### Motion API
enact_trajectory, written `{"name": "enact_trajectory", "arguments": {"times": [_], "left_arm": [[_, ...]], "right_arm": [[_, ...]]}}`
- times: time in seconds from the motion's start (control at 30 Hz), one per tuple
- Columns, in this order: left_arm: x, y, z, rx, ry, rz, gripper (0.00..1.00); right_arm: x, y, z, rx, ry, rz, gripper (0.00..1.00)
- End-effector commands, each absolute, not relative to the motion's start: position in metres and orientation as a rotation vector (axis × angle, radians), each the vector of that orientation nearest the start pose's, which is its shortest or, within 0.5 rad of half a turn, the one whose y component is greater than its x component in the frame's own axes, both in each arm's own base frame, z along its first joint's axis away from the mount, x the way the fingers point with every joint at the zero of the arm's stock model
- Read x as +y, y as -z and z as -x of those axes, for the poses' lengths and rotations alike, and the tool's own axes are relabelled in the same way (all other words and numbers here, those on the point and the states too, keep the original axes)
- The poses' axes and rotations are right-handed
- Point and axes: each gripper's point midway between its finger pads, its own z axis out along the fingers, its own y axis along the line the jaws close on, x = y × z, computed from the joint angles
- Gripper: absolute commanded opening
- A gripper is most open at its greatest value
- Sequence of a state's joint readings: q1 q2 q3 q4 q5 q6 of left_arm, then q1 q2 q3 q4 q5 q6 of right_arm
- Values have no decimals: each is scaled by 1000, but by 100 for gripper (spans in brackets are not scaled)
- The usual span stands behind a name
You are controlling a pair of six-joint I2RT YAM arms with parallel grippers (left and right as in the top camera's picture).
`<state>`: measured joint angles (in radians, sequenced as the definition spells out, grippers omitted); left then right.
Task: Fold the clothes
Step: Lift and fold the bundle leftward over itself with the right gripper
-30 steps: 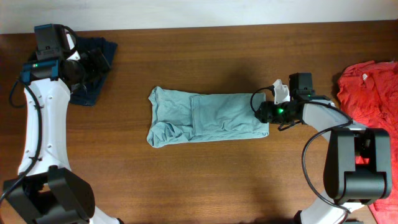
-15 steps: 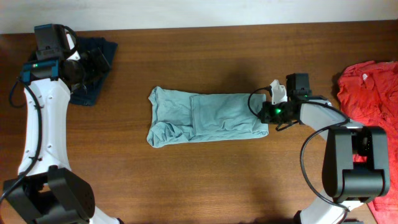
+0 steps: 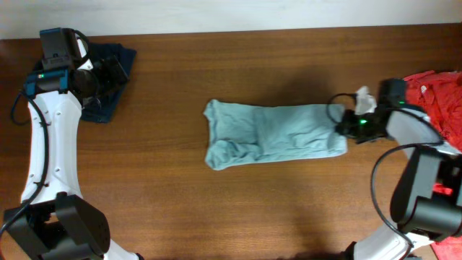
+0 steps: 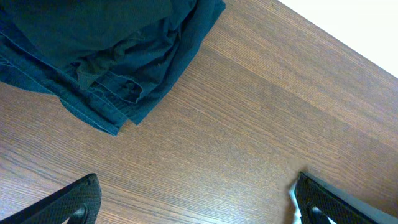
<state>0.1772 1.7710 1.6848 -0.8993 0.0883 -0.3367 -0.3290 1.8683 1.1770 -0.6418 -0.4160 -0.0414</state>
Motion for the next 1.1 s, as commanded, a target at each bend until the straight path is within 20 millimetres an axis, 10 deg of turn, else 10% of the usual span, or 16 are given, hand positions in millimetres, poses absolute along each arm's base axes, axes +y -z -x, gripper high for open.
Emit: {"name": "enact_trajectory", "arguments": {"times": [0.0,0.5,1.07], "left_arm": [[68,-205,-453,2486,164,623,99],[68,-205,-453,2485,164,623,99],[68,-205,-453,2486,164,623,99]], "right_arm": [[-82,-46,-382,2742,-458,-275,4],[-129,-151,-404,2719,-261,-275,4],[11,-168,-407,2851,-177,241,4]]}}
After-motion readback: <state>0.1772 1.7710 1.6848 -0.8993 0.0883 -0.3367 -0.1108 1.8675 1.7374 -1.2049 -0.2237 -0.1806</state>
